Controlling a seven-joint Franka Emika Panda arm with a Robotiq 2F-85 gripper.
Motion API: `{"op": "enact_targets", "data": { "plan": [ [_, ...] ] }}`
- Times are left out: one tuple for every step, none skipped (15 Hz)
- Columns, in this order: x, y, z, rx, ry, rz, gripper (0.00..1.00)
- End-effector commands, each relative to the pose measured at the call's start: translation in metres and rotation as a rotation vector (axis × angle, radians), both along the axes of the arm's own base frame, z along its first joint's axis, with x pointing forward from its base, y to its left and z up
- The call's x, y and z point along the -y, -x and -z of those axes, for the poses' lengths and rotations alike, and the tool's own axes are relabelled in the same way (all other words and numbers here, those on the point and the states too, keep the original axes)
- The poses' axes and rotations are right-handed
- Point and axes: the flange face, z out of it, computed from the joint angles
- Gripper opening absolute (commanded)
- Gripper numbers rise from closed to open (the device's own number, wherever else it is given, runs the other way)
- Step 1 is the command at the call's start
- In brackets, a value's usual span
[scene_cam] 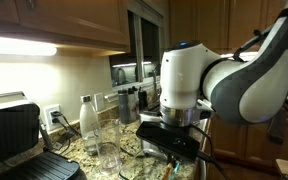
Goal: Put the slices of bread in the toaster
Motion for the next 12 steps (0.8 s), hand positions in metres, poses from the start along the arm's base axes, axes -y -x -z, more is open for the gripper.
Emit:
{"op": "enact_targets", "data": {
  "plan": [
    [0.003, -0.007, 0.001, 0.009, 0.009, -0.004, 0.09],
    [0.003, -0.009, 0.0, 0.009, 0.011, -0.008, 0.09],
    [0.002, -0.01, -0.002, 0.01, 0.014, -0.012, 0.09],
    [0.0, -0.012, -0.005, 0.013, 0.019, -0.016, 0.09],
    [-0.001, -0.013, -0.008, 0.016, 0.023, -0.019, 0.09],
    [-0.001, -0.014, -0.012, 0.021, 0.027, -0.02, 0.09],
    [-0.002, -0.014, -0.015, 0.026, 0.032, -0.02, 0.09],
    [-0.003, -0.014, -0.018, 0.031, 0.035, -0.02, 0.09],
    [-0.004, -0.014, -0.022, 0.035, 0.036, -0.019, 0.09],
    [-0.005, -0.013, -0.024, 0.039, 0.037, -0.02, 0.09],
    [-0.006, -0.013, -0.028, 0.044, 0.041, -0.019, 0.09],
    [-0.007, -0.012, -0.03, 0.047, 0.042, -0.02, 0.09]
  ]
}}
